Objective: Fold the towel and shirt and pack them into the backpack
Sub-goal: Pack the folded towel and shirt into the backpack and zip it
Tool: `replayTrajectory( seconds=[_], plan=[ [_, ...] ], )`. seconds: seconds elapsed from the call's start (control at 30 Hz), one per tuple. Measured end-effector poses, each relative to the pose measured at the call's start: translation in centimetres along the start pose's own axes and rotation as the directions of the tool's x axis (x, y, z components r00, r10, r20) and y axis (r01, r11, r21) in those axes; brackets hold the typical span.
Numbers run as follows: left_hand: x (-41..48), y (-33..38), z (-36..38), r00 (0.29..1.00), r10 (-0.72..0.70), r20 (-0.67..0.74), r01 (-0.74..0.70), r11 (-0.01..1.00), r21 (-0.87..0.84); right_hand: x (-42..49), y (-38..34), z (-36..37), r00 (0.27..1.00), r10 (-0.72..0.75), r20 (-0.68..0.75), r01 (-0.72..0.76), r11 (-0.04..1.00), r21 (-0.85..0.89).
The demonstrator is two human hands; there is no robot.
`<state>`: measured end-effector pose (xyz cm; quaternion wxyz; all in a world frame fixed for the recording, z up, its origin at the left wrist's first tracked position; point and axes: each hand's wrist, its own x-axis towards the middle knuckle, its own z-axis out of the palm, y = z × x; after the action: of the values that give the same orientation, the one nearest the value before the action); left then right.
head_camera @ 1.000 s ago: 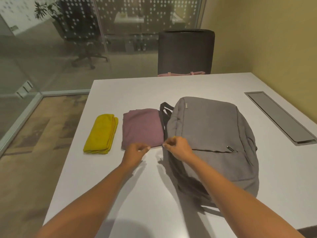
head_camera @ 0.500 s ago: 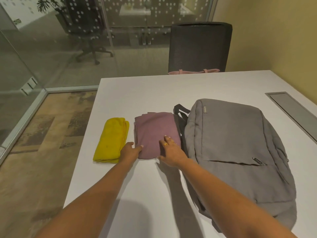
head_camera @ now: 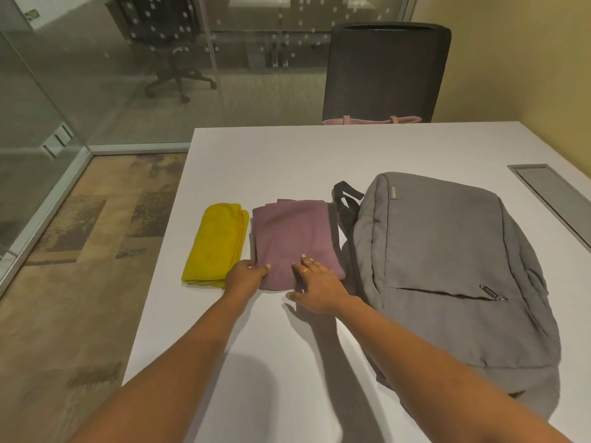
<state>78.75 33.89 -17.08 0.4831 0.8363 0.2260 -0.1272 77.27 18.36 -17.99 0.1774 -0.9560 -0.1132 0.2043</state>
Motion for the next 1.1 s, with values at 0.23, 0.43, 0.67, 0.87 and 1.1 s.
replayTrajectory(
  seconds=[0.23,0.43,0.67,0.87,1.1],
  plan=[
    [-0.3,-2.6,-2.7,1.000,-0.010,-0.022,0.011,0.999,0.040,-1.9,-1.8,1.1,0.994,-0.070,0.087,0.074,0.996,-0.040],
    [0.1,-2.7,-5.3,0.969,0.094,-0.230,-0.060,0.987,0.151,-2.3,-3.0,0.4,0.992,-0.087,0.093,0.090,0.995,-0.029],
    [4.2,-1.6,-7.8,0.940,0.133,-0.314,-0.051,0.965,0.256,-1.3,-2.8,-0.1,0.998,-0.056,-0.034,0.058,0.996,0.070],
    [6.9,-2.1,-8.4,0.983,-0.064,-0.171,0.112,0.952,0.284,-0.5,-2.5,-0.3,0.992,0.000,-0.127,0.022,0.985,0.172],
    [8.0,-2.0,-7.8,0.973,-0.163,-0.166,0.182,0.977,0.111,0.3,-2.6,-0.3,0.993,0.017,-0.113,0.005,0.982,0.190]
  ],
)
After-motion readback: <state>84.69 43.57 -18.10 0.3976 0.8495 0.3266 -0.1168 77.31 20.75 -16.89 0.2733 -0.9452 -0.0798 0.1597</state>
